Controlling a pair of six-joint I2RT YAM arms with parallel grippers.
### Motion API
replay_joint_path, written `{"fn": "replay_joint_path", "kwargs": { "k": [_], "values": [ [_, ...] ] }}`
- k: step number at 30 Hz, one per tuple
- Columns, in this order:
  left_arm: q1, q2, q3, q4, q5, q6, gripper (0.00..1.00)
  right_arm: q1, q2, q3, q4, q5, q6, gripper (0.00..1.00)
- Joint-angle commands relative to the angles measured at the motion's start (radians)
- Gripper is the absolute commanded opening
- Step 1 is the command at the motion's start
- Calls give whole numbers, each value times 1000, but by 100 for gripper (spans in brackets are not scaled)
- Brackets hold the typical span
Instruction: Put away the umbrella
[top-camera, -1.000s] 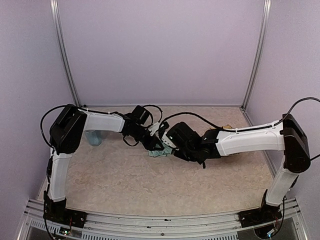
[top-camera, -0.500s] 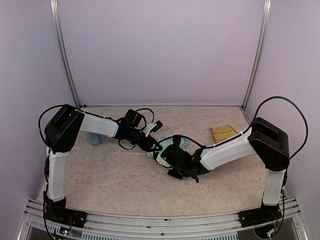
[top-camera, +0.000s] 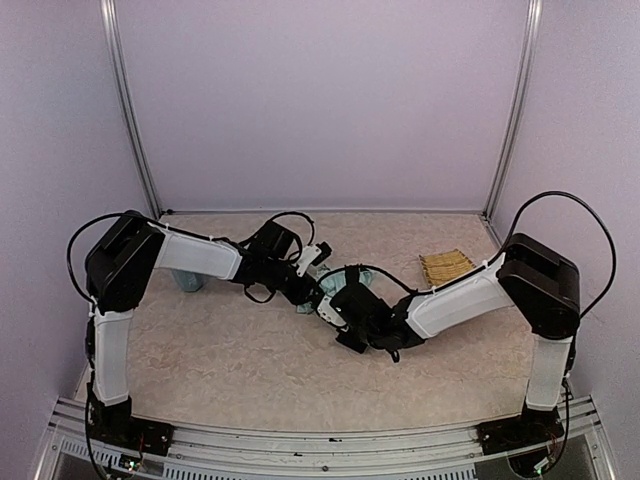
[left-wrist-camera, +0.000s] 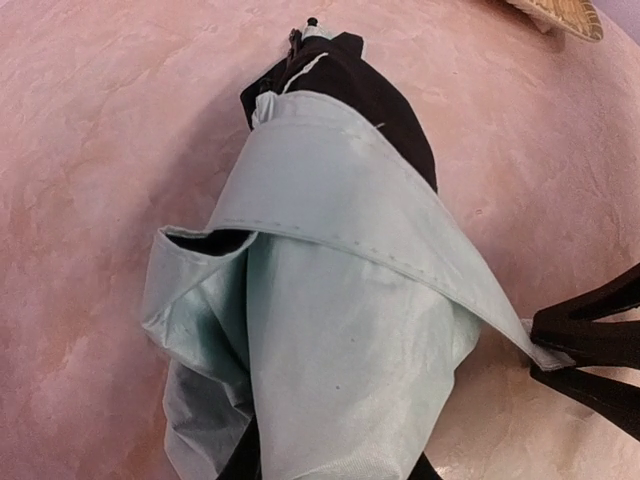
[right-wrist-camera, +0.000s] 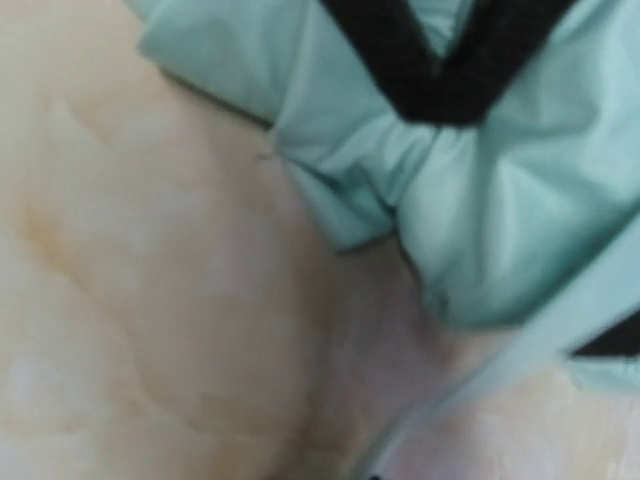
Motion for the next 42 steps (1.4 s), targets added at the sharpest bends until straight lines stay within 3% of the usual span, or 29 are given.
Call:
{"fn": "replay_joint_path", "kwargs": {
  "k": [1,8,14,19,23,27,36,42],
  "values": [
    [12,11,-10,-19,-163,31,0,-4,27,-78,-90,-111,10,26],
    [10,42,23,-17,-221,78,0,-1,-50,-135,-71,-194,23,34],
    [9,26,-9,16,-222,95,0,-22,-249,-265,13,-371,18,45],
    [7,3,-37,51,-212,113,0,-242,-359,-298,104,-807,108,59],
    [2,3,-38,48,-216,127,0,-445,-288,-242,226,-1057,271,59],
    [-3,1,-42,45,-214,134,0,-540,-120,-117,296,-1212,432,53],
    [-9,7,-43,42,-213,141,0,-544,54,64,437,-1226,541,46],
    [-10,6,-39,39,-206,149,0,-544,148,203,286,-1139,514,43]
  ]
}}
